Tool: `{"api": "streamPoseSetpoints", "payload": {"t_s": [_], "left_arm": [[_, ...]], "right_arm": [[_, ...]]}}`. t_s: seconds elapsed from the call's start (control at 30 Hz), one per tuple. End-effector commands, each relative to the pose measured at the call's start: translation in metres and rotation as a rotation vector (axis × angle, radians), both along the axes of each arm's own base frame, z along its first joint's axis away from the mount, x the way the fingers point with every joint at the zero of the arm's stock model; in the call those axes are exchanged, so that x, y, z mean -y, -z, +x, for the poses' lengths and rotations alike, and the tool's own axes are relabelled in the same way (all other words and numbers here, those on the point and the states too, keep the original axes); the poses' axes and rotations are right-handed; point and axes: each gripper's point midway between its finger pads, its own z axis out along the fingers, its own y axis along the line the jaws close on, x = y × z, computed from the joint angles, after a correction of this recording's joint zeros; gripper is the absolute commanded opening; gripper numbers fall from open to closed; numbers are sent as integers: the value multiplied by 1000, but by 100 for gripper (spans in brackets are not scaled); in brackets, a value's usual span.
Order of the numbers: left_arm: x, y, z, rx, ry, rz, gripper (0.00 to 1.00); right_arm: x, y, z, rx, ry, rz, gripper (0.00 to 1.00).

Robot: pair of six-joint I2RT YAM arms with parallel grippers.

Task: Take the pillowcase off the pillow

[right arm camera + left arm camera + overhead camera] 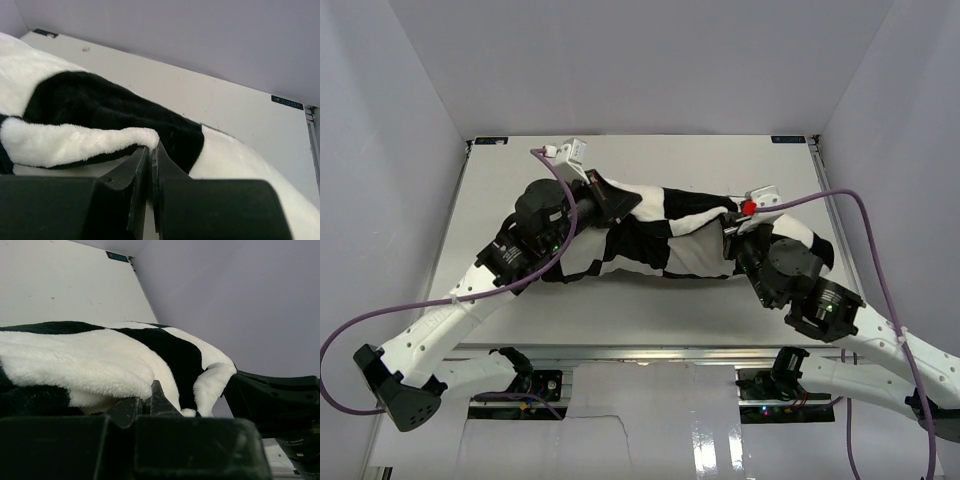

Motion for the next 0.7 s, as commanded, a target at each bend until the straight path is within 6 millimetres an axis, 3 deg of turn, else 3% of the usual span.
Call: {"api": "streamPoseSetpoints", "payload": {"t_s": [0.0, 0.07, 0.2, 0.3, 0.37, 0.43, 0.47, 0.5, 0.53, 0.57, 0.6, 0.63, 0.67], "left_arm": [[14, -100, -31, 199, 181, -202, 0], [16, -99, -30, 185, 183, -207, 0], [11, -99, -31, 142, 157, -235, 0], [0, -103, -18, 153, 60, -255, 0], [-10, -106, 4, 196, -52, -201, 0], [-2, -80, 39, 146, -123, -95, 1], [-9, -78, 59, 157, -165, -63, 2], [-10, -67, 74, 140, -179, -42, 4], [-5, -46, 100, 106, -192, -22, 7], [-16, -31, 121, 81, -200, -23, 12], [-17, -20, 136, 70, -198, -19, 27], [-13, 3, 164, 53, -176, -11, 39], [-20, 1, 181, 74, -127, -23, 52]], "right_arm": [[9, -61, -12, 55, -42, 196, 8], [13, -78, -14, 87, -45, 223, 8], [23, -132, -11, 214, -6, 274, 8], [21, -154, -1, 251, 48, 225, 8], [9, -153, 14, 261, 91, 177, 8], [-8, -136, 36, 239, 119, 121, 8], [0, -125, 56, 225, 163, 107, 8], [-14, -113, 69, 212, 98, 102, 8], [-26, -78, 92, 133, 81, 121, 8], [-6, -60, 123, 93, 131, 130, 8], [-27, -21, 148, 2, 45, 109, 8], [-26, -2, 167, -67, 47, 168, 8], [-10, 15, 191, -112, 74, 175, 8]]}}
